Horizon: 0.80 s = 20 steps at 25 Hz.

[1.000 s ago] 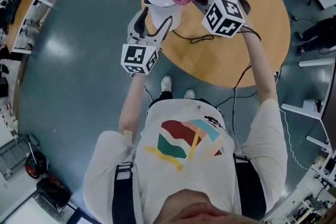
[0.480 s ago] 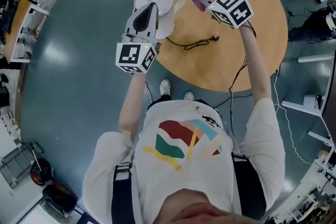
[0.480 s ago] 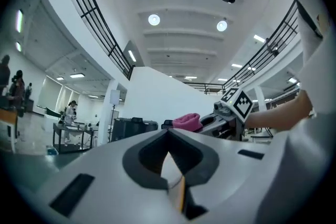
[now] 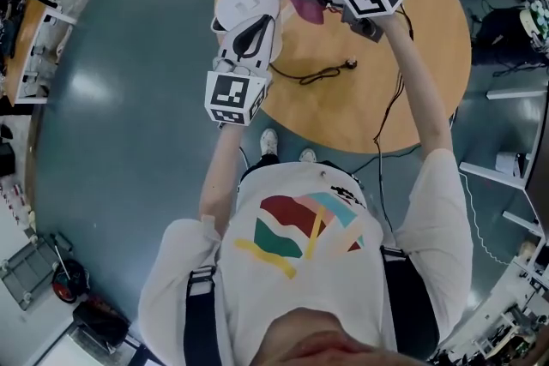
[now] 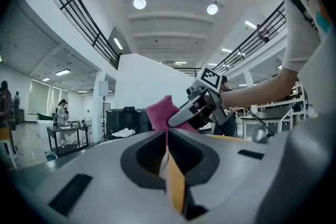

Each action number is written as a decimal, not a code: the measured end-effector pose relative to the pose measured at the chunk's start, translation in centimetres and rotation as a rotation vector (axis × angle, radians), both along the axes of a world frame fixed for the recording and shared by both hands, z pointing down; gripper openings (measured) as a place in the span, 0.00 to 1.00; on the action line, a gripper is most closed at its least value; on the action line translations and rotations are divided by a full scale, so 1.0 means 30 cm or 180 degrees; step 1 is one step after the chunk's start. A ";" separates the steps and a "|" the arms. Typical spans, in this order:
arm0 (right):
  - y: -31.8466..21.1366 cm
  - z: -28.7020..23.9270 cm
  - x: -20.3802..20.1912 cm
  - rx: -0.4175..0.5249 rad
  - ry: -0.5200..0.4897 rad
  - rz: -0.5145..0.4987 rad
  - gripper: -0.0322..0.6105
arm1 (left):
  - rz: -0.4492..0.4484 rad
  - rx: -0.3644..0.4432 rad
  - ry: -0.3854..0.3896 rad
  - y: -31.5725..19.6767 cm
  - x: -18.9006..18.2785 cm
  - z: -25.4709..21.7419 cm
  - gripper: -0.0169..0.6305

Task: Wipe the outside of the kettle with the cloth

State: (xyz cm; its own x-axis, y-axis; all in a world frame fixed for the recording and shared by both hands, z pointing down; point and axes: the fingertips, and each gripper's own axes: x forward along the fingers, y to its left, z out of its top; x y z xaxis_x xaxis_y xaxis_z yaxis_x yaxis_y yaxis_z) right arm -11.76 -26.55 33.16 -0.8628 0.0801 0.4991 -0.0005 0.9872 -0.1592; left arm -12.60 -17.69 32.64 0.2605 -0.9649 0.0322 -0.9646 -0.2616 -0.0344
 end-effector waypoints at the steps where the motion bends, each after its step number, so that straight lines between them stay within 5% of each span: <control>1: 0.004 -0.007 -0.003 -0.0039 0.0062 -0.0063 0.12 | -0.0010 -0.0011 0.0004 0.006 0.006 0.004 0.09; 7: -0.006 -0.015 -0.041 -0.0160 0.0491 -0.0521 0.12 | -0.0012 -0.0110 -0.0274 -0.019 0.045 0.038 0.09; 12: -0.014 -0.016 -0.049 0.0383 0.0872 -0.0690 0.12 | -0.0021 -0.0162 -0.0356 -0.025 0.056 0.025 0.09; 16: -0.049 0.039 -0.056 0.0563 0.1124 -0.0663 0.12 | -0.0006 -0.0222 -0.0472 -0.035 0.057 0.047 0.09; 20: -0.094 0.056 -0.063 0.0295 0.1090 -0.0438 0.12 | -0.0023 -0.0264 -0.0466 -0.034 0.035 0.053 0.09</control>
State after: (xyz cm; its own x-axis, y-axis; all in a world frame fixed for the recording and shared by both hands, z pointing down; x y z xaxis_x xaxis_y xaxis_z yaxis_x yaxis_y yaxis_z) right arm -13.64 -29.37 34.85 -0.6290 0.1246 0.7673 0.0956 0.9920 -0.0827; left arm -11.55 -18.71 34.22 0.2402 -0.9592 0.1489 -0.9527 -0.2624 -0.1534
